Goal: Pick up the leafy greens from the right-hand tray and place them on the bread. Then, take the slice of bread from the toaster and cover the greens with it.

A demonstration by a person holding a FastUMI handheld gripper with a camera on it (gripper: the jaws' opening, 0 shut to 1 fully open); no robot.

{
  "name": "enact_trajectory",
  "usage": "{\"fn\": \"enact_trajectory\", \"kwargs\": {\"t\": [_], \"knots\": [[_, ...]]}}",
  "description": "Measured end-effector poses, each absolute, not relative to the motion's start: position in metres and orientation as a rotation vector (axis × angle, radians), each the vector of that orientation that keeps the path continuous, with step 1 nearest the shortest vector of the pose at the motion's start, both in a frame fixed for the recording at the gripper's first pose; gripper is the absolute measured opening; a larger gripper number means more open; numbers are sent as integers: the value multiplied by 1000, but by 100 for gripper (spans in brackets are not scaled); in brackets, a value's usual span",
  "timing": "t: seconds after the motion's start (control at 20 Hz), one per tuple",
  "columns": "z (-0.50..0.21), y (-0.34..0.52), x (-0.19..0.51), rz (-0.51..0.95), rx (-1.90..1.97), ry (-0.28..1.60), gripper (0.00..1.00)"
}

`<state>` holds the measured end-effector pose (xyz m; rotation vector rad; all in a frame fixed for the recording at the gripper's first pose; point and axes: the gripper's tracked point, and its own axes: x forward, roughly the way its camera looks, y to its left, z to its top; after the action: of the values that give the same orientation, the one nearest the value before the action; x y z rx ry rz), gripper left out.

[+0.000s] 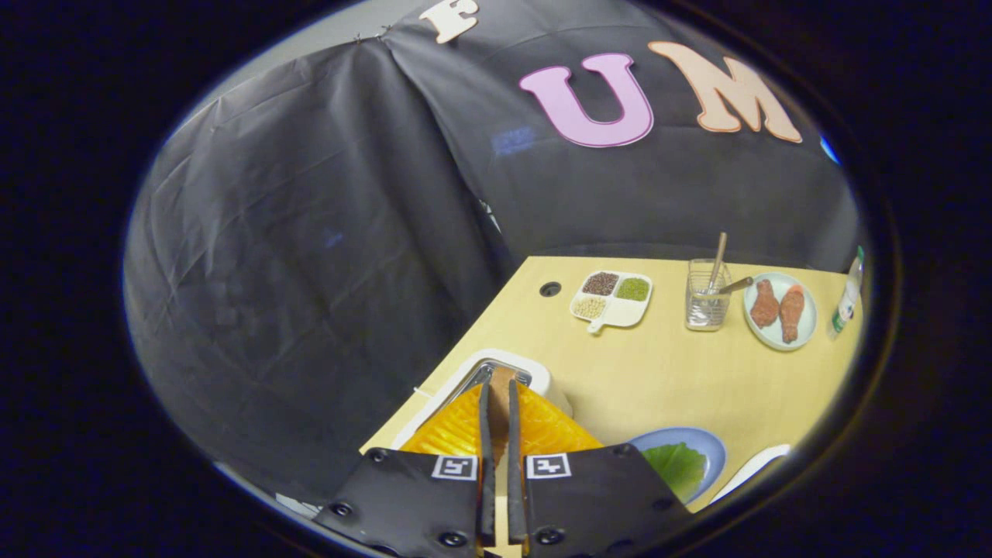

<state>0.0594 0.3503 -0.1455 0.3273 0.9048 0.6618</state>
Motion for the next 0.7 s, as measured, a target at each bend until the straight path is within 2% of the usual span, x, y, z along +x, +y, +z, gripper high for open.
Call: {"fn": "enact_trajectory", "kwargs": {"t": [0.4, 0.7], "knots": [[-133, 307, 63, 615, 381, 876, 9], [-166, 280, 52, 557, 397, 925, 9]]}}
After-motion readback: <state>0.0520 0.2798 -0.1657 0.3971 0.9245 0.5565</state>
